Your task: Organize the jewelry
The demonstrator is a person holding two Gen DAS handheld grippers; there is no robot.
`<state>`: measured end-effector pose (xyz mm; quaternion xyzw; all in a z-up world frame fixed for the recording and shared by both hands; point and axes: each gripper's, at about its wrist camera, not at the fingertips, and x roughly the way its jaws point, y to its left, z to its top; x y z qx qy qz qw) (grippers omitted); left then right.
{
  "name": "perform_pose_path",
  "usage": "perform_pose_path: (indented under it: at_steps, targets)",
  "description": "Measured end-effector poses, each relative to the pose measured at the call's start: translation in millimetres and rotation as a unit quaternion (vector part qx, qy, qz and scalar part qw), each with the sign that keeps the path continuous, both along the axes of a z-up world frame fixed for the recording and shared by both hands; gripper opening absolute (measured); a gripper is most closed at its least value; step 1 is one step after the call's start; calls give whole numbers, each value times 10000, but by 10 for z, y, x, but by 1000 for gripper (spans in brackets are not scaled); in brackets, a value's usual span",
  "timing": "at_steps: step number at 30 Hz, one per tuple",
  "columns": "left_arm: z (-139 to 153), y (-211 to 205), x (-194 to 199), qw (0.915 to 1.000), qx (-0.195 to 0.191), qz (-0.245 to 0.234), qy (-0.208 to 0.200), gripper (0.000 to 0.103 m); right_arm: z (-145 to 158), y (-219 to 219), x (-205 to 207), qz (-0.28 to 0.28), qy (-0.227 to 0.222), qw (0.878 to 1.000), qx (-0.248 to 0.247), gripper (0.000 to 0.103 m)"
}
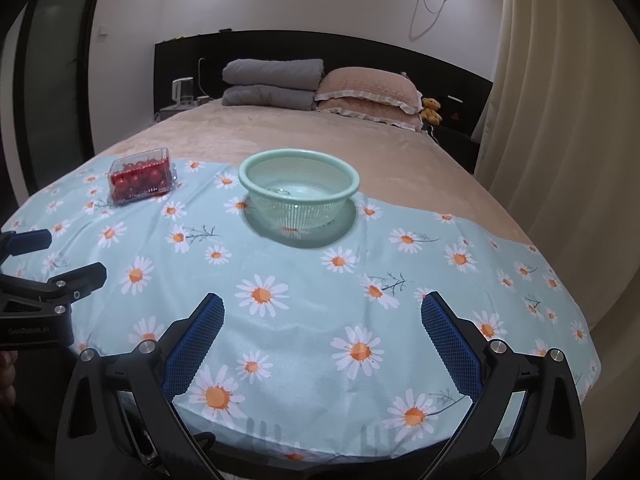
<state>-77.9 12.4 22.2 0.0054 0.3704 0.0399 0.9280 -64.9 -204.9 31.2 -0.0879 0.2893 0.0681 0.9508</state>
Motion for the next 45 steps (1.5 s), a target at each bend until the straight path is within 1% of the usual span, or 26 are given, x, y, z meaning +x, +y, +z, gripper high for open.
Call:
perform_pose_path:
  at_steps: [9, 24, 30, 35, 40, 45]
  targets:
    - [13, -16, -1, 10000, -48, -46, -53, 97, -18, -20, 12, 2, 31, 10000, 5, 95]
    - [45, -42, -20, 9999, -24, -122, -74, 97, 1, -21, -26, 25, -2, 10000, -8, 95]
    - [53, -88, -43, 9996, -45, -250, -76, 97, 8, -43, -60, -6, 8, 10000, -6, 95]
    - [80, -163, -90, 9988, -20, -456, -178, 97, 7, -93, -80, -96, 38, 9999, 46, 95]
    - [143, -175, -144, 9981, 0, -490, -360, 97, -17, -138, -119, -139, 91, 9998, 140, 95]
    - [165, -233, -177, 9971, 45, -634, -420, 97, -14, -164, -148, -202, 77, 9997, 142, 95]
